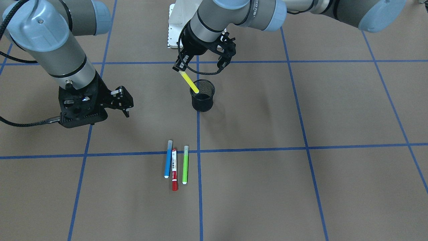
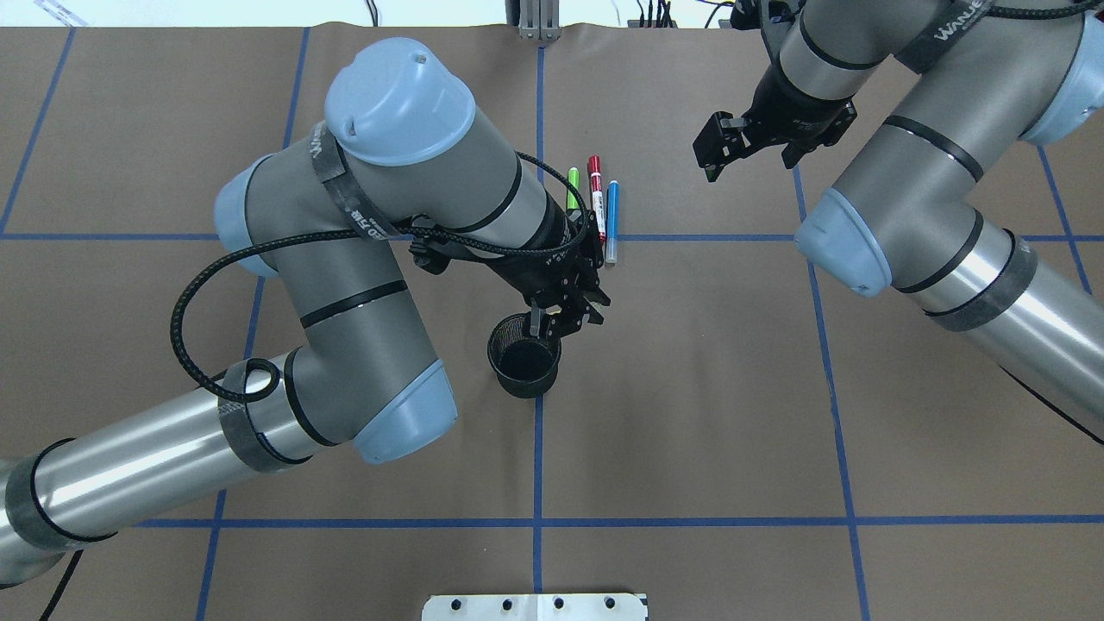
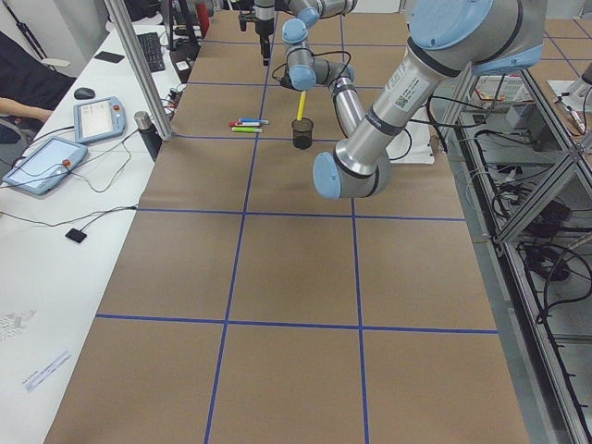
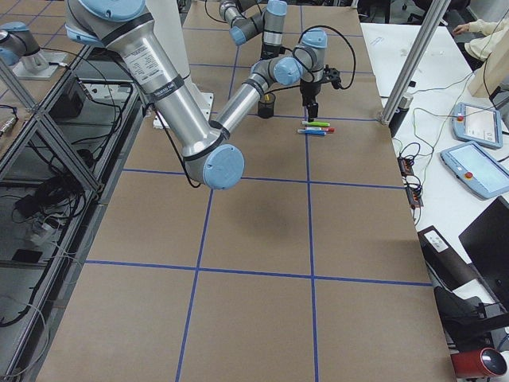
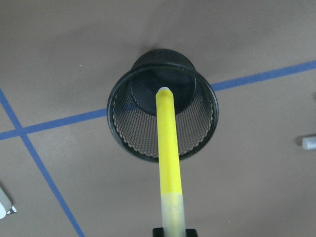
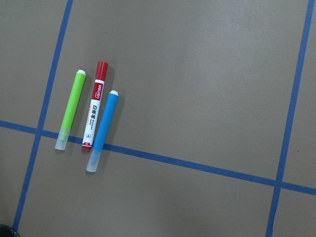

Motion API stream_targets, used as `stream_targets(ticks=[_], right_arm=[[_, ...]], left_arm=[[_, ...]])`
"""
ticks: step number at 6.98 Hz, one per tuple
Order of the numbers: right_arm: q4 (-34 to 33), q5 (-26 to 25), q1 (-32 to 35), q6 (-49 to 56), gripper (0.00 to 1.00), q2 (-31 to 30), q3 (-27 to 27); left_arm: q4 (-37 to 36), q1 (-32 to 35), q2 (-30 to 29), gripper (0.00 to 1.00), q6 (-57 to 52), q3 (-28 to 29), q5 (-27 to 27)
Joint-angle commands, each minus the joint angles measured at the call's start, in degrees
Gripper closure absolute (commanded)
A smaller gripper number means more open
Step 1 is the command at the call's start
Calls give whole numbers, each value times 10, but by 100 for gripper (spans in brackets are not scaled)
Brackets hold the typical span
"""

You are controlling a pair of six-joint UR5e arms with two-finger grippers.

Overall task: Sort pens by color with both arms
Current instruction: 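Lift the yellow highlighter out of the cup with the left gripper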

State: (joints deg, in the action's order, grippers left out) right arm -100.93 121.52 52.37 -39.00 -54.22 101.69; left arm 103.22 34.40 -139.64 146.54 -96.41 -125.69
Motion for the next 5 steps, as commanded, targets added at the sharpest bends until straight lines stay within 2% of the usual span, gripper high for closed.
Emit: stream_targets(ticks=[1,5], right_arm=[[-12,0,1,-1,2,-1,-2],[-38,0,4,-1,2,-1,-3]], left_arm=[[0,35,-10,84,-96,0,1],[1,95,1,86,-375,20,4]])
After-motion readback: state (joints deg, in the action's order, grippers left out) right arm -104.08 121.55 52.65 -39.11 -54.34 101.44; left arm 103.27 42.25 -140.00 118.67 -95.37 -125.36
